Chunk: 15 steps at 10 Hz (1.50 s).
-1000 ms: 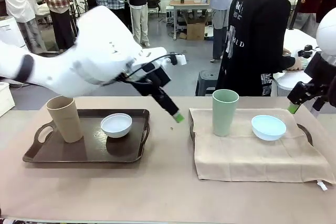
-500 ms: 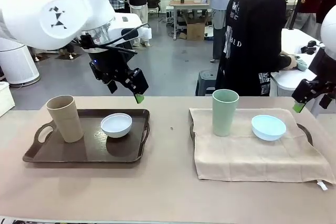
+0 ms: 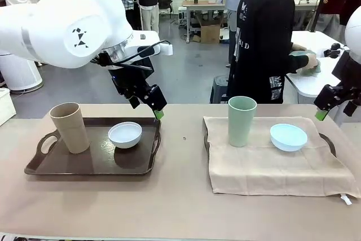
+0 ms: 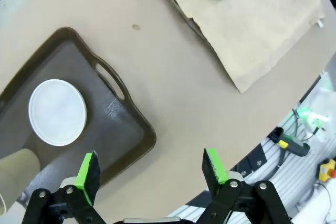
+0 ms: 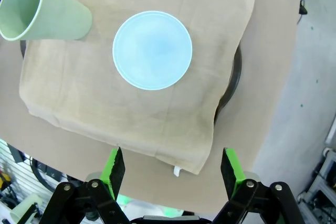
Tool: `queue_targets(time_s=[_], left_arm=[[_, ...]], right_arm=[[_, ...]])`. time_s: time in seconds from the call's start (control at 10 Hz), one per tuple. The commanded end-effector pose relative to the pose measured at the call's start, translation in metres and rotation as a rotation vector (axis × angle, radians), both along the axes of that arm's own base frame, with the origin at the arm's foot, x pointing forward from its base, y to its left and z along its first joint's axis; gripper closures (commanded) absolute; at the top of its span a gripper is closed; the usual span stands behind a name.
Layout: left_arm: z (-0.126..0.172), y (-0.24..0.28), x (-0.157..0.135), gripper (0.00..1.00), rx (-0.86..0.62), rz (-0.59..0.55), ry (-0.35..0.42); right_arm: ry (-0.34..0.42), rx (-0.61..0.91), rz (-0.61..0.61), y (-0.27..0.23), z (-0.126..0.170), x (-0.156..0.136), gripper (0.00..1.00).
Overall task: Set up a tray with a mat and arrange the tableware.
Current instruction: Pick up the Picnic Bowl and Reusable plastic cup from the Handle tray in front of the human's position and hold them in the air.
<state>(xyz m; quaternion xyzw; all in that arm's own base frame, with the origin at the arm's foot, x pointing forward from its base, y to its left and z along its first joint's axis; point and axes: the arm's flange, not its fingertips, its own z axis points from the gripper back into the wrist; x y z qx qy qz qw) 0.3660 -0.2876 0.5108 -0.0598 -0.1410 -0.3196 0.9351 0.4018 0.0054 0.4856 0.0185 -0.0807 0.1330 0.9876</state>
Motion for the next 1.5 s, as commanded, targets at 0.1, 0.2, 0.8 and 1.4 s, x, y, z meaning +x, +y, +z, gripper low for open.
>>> queue_targets(time_s=[0.1,0.2,0.8,1.4], left_arm=[[0.004,0.005,-0.005,0.0,-0.016,-0.011,-0.009],[0.004,0.005,-0.005,0.0,-0.016,-0.011,-0.009],[0.052,0.225,-0.032,0.0,-0.311,0.316,0.421],[0.05,0.286,-0.047,0.0,-0.375,0.35,0.41]], right_arm=[[-0.001,0.01,0.0,0.001,0.001,-0.001,0.05],[-0.001,0.01,0.0,0.001,0.001,-0.001,0.05],[0.004,0.085,-0.065,-0.015,0.012,-0.021,0.05],[0.09,0.411,0.033,-0.021,0.035,-0.023,0.05]])
